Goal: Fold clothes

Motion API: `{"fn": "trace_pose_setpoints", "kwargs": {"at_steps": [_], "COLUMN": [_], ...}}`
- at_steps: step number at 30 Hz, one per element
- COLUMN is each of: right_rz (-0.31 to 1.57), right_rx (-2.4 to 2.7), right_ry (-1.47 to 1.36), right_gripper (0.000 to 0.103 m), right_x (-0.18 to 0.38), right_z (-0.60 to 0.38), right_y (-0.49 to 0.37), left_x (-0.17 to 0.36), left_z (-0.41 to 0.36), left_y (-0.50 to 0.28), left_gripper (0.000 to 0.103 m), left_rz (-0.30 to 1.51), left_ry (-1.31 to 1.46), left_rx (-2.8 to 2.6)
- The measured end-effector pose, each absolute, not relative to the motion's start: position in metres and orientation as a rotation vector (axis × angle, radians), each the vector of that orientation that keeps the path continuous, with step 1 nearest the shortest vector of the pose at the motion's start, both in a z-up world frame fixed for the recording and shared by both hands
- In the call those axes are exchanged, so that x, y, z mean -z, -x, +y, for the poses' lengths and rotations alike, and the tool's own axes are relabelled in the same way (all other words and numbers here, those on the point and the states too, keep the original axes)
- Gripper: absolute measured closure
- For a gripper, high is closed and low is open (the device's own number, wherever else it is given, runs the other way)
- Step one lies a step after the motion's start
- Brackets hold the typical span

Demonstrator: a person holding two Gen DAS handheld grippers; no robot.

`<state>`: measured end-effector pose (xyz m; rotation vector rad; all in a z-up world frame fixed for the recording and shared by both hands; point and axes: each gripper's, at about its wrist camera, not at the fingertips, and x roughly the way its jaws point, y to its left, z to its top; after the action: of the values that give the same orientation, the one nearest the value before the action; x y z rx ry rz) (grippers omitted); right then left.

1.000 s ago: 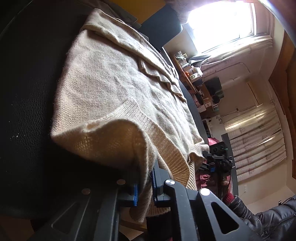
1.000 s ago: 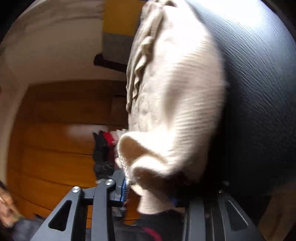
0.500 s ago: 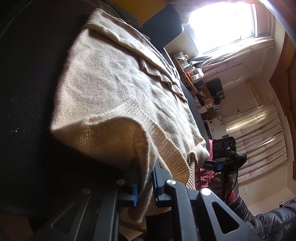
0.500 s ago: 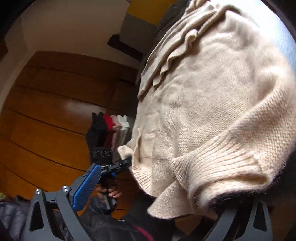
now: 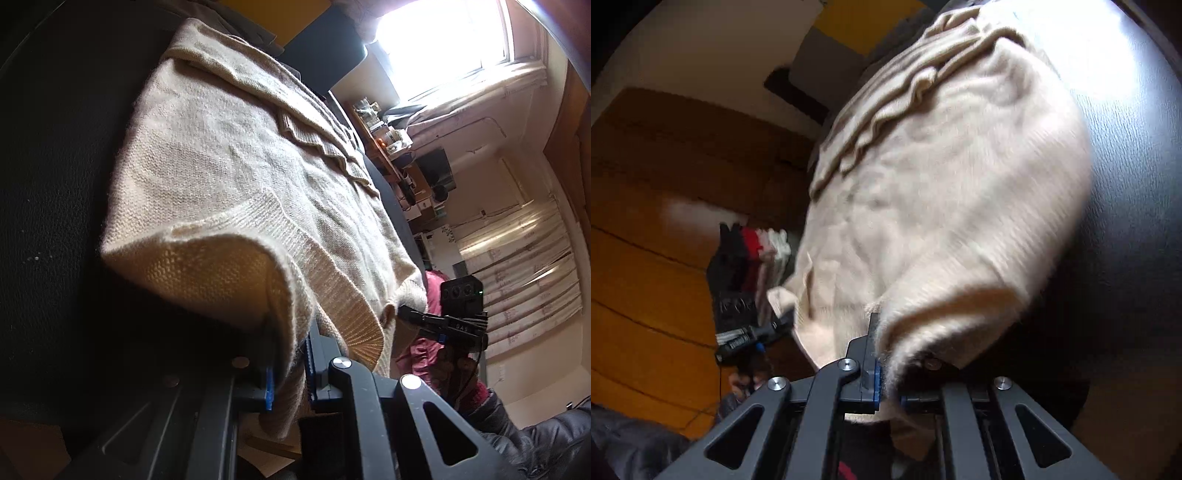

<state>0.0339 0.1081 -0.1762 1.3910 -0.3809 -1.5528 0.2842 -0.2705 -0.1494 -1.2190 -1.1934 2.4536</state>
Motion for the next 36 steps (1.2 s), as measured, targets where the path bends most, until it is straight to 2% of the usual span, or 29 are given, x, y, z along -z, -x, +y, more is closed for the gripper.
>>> {"fn": "trace_pose_setpoints", "kwargs": {"at_steps": [5,10,15,28,31,34,36], "right_rz": [-0.391,-0.390,-0.418,-0.422,-0.429,-0.445,-0.488], "right_rx": [1.584,1.499,1.492,1.587,1.616,1.657,1.664], "right_ry": [-1.335,-1.226,-1.130,-0.894,-0.883,-0.950,-1.062], "right_gripper": [0.097,0.097,0.097,0.097,0.097,0.096,0.092], "right_x": [0.166,0.134,0.107,0.027,0.019,0.037,0.064], "right_z": [0.104,0.084,0.061,0.009,-0.004,-0.029,-0.043], "right_y": [-0.037,-0.034,-0.012,0.094,0.129,0.171,0.199], "left_x": [0.129,0.109,0.087,-0.010,-0.005,0.028,0.051], "left_z": [-0.266,-0.288,-0.312,-0.389,-0.416,-0.445,-0.459], "left_y": [-0.292,-0.291,-0.280,-0.192,-0.146,-0.098,-0.077], "left_gripper": [0.096,0.097,0.097,0.097,0.097,0.096,0.088], "left_rz": [-1.178,-1.310,-1.345,-1.135,-1.198,-1.352,-1.438], "left_ry": [1.074,0.854,0.695,0.297,0.352,0.572,0.727], "left_rx": [-2.448,-2.436,-2.453,-2.652,-2.683,-2.670,-2.636]}}
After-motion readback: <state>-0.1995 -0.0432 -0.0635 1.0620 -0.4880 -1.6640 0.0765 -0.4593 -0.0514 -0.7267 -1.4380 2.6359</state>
